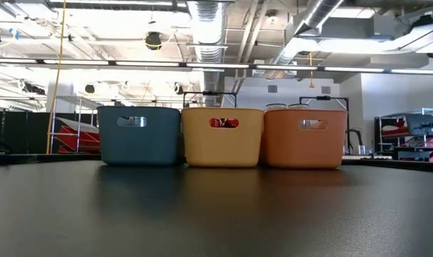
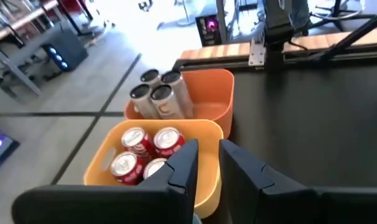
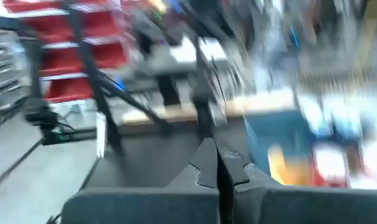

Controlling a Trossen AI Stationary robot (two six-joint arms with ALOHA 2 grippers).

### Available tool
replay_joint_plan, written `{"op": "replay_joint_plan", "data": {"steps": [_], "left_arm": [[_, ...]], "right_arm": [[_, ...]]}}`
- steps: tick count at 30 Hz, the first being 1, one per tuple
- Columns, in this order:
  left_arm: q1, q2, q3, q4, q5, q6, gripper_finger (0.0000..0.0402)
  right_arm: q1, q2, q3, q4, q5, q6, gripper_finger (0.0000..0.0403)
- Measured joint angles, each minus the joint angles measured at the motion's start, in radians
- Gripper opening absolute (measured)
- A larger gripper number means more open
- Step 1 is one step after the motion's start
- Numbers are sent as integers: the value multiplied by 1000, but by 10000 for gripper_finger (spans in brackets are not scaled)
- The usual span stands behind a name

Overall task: Sort soda cans
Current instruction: Return to Home Position

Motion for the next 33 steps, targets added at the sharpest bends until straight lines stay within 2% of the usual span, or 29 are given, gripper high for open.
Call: {"op": "replay_joint_plan", "data": {"steps": [2, 4, 12, 15, 21, 29, 33], "left_arm": [[-15, -31, 0, -4, -11, 6, 59], [-28, -67, 0, -19, -12, 6, 59], [-86, -179, 0, -202, -12, -49, 59], [-110, -207, -26, -211, -12, -56, 59], [-131, -301, -195, -77, -4, -69, 59], [-129, -449, -449, 116, -21, -58, 59], [-129, -504, -543, 157, -33, -78, 59]], "right_arm": [[48, -4, 0, 102, -3, -166, 3], [98, -24, 0, 124, -3, -278, 2], [210, -143, 0, 9, 5, -330, 1], [227, -193, 0, -53, 4, -389, 1], [201, -286, 0, -161, 5, -454, 0], [187, -419, 0, -386, -3, -392, 0], [187, -519, -32, -420, -3, -370, 0]]}}
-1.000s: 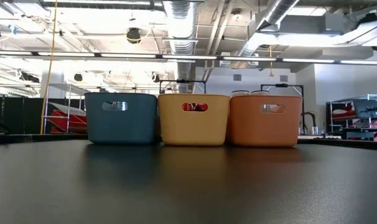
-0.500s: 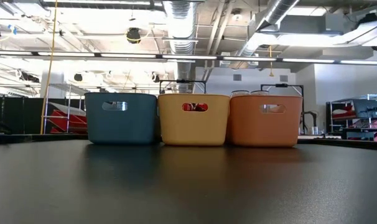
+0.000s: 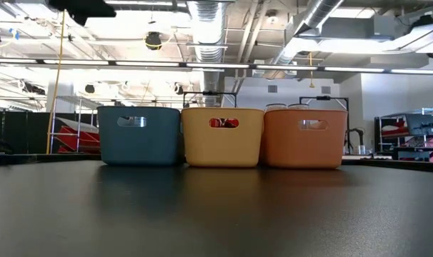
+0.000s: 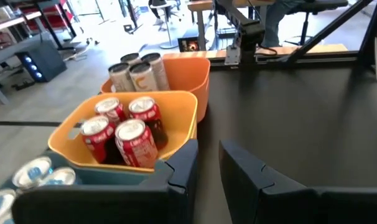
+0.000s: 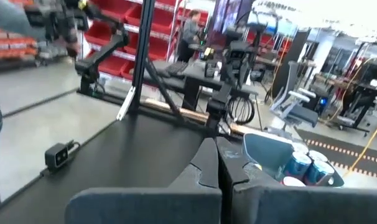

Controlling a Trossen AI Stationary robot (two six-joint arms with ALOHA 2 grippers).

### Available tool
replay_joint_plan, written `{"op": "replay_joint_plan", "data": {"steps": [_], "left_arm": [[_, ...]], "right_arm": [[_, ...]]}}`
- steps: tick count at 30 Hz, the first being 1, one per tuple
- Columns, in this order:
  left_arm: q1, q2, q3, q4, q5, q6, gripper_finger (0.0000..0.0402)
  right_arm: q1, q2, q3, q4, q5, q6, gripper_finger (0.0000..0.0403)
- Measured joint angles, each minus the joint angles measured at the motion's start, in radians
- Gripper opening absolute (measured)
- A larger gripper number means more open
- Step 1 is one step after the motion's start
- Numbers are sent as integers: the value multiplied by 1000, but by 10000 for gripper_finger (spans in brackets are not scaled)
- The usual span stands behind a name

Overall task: Sort soda cans
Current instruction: Return to Home Position

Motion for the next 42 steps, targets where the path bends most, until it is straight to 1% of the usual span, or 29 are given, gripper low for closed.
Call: {"op": "replay_joint_plan", "data": {"steps": [3, 7, 9, 11, 13, 15, 20, 22, 24, 29, 32, 36, 42], "left_arm": [[0, -37, -67, 37, 0, -18, 59], [0, -68, -131, 70, -2, -59, 59], [0, -77, -151, 73, -2, -77, 59], [0, -78, -162, 79, -2, -101, 59], [0, -81, -174, 84, -3, -107, 59], [0, -81, -190, 105, -3, -108, 59], [-1, -95, -232, 186, 14, -85, 59], [-4, -103, -244, 192, 17, -89, 59], [-13, -122, -256, 193, 17, -91, 59], [-39, -178, -279, 187, 17, -93, 59], [-43, -220, -279, 178, 14, -86, 59], [-43, -283, -278, 139, 6, -80, 59], [-43, -365, -278, 48, 6, -131, 59]], "right_arm": [[0, -90, -45, 2, 0, 21, 0], [-4, -210, -138, 19, 14, 95, 0], [-5, -205, -172, 38, 22, 114, 0], [-5, -194, -204, 50, 5, 134, 0], [-1, -184, -246, 138, 7, 135, 0], [-1, -190, -296, 169, 6, 134, 0], [-1, -207, -392, 325, 6, 133, 0], [-5, -207, -425, 360, 4, 138, 0], [-5, -207, -454, 432, 2, 144, 0], [-10, -204, -517, 479, 1, 169, 0], [-36, -205, -563, 521, 1, 184, 0], [-96, -205, -623, 620, 2, 189, 0], [-168, -205, -652, 621, -27, 199, 0]]}}
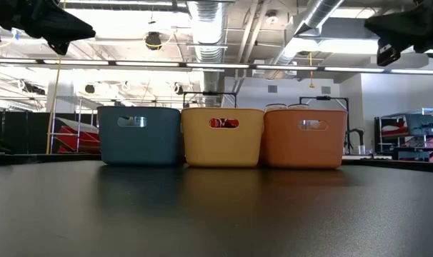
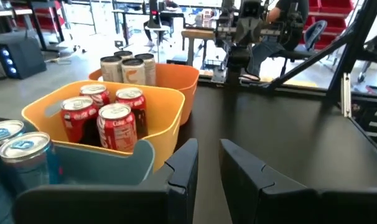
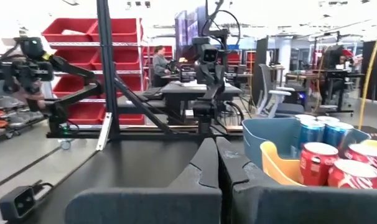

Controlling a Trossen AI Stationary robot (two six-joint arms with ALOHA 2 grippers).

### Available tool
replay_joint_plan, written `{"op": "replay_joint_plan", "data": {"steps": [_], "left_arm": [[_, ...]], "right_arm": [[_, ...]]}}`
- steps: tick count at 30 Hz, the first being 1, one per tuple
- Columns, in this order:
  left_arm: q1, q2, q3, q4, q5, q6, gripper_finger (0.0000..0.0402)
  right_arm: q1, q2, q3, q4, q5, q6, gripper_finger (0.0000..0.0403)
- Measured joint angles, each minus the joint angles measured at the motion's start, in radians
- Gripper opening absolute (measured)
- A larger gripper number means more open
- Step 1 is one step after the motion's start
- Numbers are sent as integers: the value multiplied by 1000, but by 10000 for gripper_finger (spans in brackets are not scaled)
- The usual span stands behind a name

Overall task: Sort soda cans
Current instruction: Return to Home Position

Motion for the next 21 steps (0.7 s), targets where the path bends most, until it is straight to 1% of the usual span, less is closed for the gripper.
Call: {"op": "replay_joint_plan", "data": {"steps": [5, 7, 9, 12, 16, 19, 21], "left_arm": [[0, -54, -30, 30, 1, 20, 59], [0, -68, -65, 71, 1, 22, 59], [0, -81, -117, 116, 12, 16, 59], [0, -81, -209, 250, 28, 7, 59], [0, -82, -324, 442, 64, -2, 59], [0, -81, -394, 532, 79, -12, 59], [0, -81, -419, 560, 100, -25, 59]], "right_arm": [[-54, 0, -32, 0, -1, 1, 0], [-87, 0, -50, 1, -7, 18, 0], [-123, 0, -62, 9, -47, 38, 0], [-174, 0, -80, 34, -131, 71, 0], [-223, 0, -101, 74, -176, 82, 0], [-259, 0, -112, 115, -208, 83, 0], [-284, 0, -112, 119, -253, 83, 0]]}}
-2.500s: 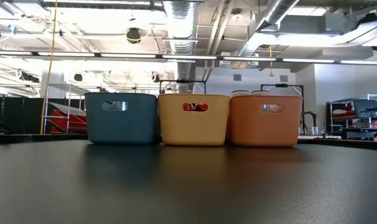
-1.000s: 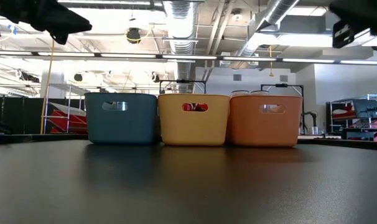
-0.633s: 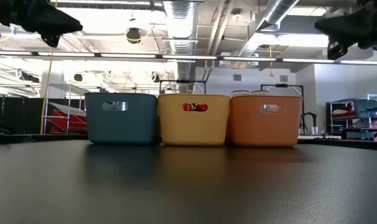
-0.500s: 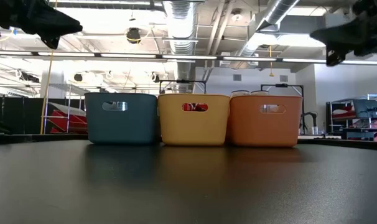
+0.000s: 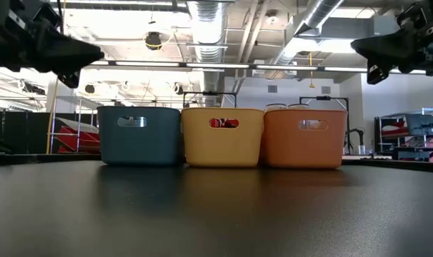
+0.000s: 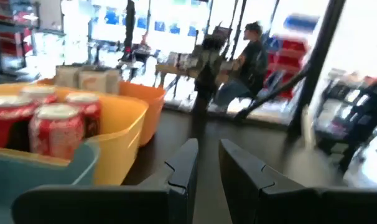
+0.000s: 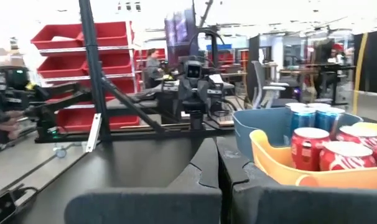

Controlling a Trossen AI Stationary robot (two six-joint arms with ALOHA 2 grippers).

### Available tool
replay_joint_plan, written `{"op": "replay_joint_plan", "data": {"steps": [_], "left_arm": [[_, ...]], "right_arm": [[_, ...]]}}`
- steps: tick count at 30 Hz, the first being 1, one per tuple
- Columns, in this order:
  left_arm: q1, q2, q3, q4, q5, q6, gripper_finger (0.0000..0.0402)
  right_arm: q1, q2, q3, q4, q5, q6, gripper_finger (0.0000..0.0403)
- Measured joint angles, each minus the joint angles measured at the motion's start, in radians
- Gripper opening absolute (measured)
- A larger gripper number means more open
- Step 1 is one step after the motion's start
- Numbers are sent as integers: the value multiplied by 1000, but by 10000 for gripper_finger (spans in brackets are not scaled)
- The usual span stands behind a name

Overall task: Sort soda cans
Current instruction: Return to Home Position

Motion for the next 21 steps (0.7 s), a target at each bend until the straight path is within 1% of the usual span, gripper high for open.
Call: {"op": "replay_joint_plan", "data": {"steps": [1, 4, 9, 13, 15, 18, 21], "left_arm": [[0, 0, -13, 25, 6, -8, 59], [0, -1, -19, 19, 18, -9, 59], [0, -4, -20, 46, 20, 45, 59], [9, -3, -21, 35, 43, 66, 59], [20, -3, -22, 38, 76, 67, 59], [39, -3, -22, 33, 157, 68, 59], [58, -2, -23, 3, 209, 71, 51]], "right_arm": [[-12, 0, 0, 0, -20, 5, 0], [-43, 0, 0, 0, -56, 26, 0], [-73, 0, 0, 10, -64, 16, 0], [-97, 0, 0, 10, -64, 9, 0], [-105, 0, 0, 10, -66, 5, 0], [-118, 0, 0, 14, -78, -14, 0], [-135, 0, 0, 32, -87, -21, 0]]}}
